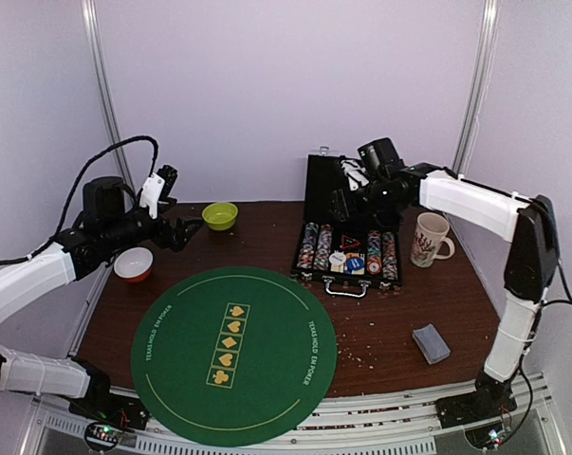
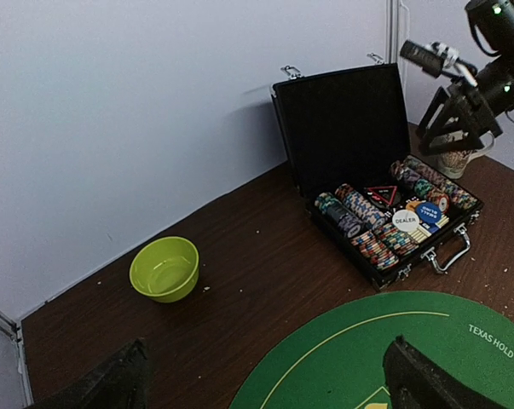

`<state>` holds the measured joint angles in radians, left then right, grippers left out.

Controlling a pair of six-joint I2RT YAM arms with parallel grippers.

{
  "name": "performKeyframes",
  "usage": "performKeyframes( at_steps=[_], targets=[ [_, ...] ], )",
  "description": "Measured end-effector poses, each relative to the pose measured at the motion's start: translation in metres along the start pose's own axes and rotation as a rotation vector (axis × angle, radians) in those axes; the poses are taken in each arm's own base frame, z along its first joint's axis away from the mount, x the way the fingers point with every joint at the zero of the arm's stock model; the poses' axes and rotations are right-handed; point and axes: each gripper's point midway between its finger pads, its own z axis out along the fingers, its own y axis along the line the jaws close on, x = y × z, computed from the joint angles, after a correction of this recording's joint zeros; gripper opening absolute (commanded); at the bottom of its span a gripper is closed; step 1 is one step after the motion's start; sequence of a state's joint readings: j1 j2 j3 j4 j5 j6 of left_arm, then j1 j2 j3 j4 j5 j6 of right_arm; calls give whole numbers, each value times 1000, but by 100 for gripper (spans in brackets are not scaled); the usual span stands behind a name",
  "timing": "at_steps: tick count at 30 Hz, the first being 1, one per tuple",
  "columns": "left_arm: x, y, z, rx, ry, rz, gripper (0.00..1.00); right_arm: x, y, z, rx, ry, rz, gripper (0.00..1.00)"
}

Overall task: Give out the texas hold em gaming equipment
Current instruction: Pick up the dealer button from the poker case.

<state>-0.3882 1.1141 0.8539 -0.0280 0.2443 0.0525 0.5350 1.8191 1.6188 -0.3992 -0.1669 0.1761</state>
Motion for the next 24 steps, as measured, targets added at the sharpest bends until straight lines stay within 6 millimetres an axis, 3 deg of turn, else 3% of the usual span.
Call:
performKeyframes(
  at_steps=[6, 12, 16, 24],
  targets=[
    [-3, -2, -1, 15, -9, 23, 98, 48, -9, 64, 64, 284, -252, 66],
    [-5, -5, 0, 35, -11, 31, 98, 86, -22, 96, 45, 471, -434, 72],
    [-7, -7, 1, 45, -12, 34, 98, 101, -27, 96, 21, 537, -490, 82],
    [1, -8, 8, 63, 25, 35, 98, 111, -29, 84, -35, 604, -553, 79]
  ],
)
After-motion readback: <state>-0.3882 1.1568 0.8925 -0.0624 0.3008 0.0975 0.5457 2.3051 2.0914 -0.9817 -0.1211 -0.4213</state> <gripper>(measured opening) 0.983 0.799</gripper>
